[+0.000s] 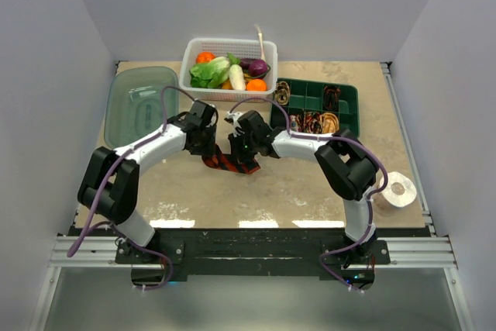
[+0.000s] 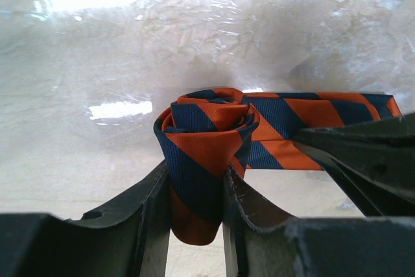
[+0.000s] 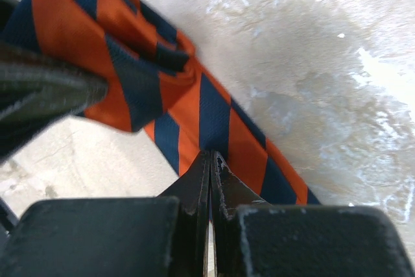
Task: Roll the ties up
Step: Roll the tie at the center of the board.
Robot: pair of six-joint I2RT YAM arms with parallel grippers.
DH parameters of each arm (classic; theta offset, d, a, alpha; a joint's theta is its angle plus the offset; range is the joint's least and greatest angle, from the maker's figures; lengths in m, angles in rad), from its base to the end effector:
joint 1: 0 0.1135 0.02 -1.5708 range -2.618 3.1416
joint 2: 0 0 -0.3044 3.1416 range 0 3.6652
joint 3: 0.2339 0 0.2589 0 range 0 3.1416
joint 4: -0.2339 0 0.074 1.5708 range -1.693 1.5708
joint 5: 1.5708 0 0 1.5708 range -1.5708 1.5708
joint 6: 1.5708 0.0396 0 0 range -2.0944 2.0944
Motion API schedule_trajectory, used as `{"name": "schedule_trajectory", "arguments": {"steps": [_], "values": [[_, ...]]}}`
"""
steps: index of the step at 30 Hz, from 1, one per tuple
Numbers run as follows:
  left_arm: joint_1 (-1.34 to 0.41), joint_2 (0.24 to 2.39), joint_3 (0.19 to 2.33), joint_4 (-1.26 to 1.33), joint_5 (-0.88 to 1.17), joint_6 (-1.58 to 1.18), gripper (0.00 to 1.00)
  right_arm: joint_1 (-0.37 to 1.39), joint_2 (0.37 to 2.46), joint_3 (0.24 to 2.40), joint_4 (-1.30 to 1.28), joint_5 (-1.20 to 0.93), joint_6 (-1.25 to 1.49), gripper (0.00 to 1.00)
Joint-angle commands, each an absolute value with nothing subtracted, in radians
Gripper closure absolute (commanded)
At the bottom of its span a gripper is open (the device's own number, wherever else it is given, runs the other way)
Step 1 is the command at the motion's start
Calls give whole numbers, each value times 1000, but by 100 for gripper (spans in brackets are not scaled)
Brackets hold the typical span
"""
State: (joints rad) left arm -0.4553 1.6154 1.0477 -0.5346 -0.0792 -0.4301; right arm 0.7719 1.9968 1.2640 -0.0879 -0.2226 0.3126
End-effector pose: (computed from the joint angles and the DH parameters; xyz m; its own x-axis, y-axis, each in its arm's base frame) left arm 0.2972 -0.1420 0.2315 -0.8978 -0.0232 -0.4399 0.0351 0.9916 -0.1241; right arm 0.3163 0.3201 0.1844 -0.7412 -0.3029 -0.5990 -0.5887 0.7221 0.3633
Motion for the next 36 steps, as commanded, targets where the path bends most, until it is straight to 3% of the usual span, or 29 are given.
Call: {"name": "schedule_trajectory", "arguments": {"steps": [1, 12, 30, 36], "values": [[-465, 1644, 1118, -604, -202, -390, 65, 779, 1977, 1252, -94, -297, 310, 100], [-574, 1686, 1184, -703, -419, -399, 65, 778, 1965, 1278, -17, -337, 377, 100], [-632, 1694, 1207, -672, -400, -439, 65, 779, 2123, 1224, 390, -491, 699, 100], [-632, 1689, 1192, -670, -403, -433, 64, 755, 2076, 1148, 457, -503, 749, 100]]}}
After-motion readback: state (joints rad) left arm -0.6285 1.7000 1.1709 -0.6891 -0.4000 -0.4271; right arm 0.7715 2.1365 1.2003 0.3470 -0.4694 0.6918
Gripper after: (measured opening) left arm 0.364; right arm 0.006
